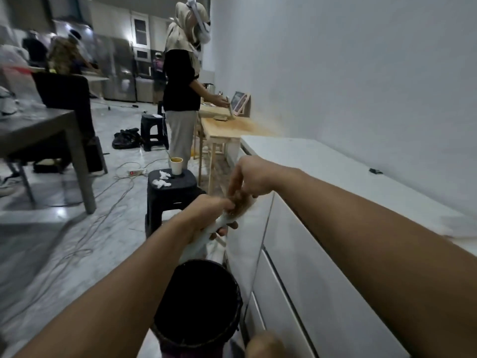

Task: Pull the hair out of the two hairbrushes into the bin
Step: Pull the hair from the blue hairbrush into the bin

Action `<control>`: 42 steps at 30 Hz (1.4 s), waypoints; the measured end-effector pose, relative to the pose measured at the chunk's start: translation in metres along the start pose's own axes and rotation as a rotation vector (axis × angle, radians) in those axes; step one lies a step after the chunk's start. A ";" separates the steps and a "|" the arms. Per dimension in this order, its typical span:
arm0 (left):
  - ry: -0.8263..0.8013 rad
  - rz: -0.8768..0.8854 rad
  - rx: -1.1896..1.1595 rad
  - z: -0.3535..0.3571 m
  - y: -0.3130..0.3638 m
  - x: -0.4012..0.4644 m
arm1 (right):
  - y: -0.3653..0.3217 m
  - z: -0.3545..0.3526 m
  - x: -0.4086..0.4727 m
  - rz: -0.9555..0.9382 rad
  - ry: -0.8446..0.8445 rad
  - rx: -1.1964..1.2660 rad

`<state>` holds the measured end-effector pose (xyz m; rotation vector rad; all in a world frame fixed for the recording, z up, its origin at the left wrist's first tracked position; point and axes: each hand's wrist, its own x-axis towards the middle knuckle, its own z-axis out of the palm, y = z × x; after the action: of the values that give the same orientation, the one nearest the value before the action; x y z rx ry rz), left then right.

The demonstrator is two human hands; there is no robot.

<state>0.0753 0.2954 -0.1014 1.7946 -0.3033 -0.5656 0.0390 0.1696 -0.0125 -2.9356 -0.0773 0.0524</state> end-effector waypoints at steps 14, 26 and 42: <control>0.079 -0.294 -0.067 -0.039 -0.149 0.047 | 0.029 0.193 0.088 -0.004 -0.044 0.428; 0.166 -0.421 0.054 -0.027 -0.276 0.099 | 0.081 0.349 0.127 0.482 0.158 0.833; 0.138 -0.533 0.128 -0.035 -0.301 0.144 | 0.073 0.418 0.148 0.011 -0.047 0.594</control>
<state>0.1915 0.3444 -0.4123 2.0354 0.2506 -0.8003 0.1729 0.1906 -0.4405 -2.3415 -0.0432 0.1222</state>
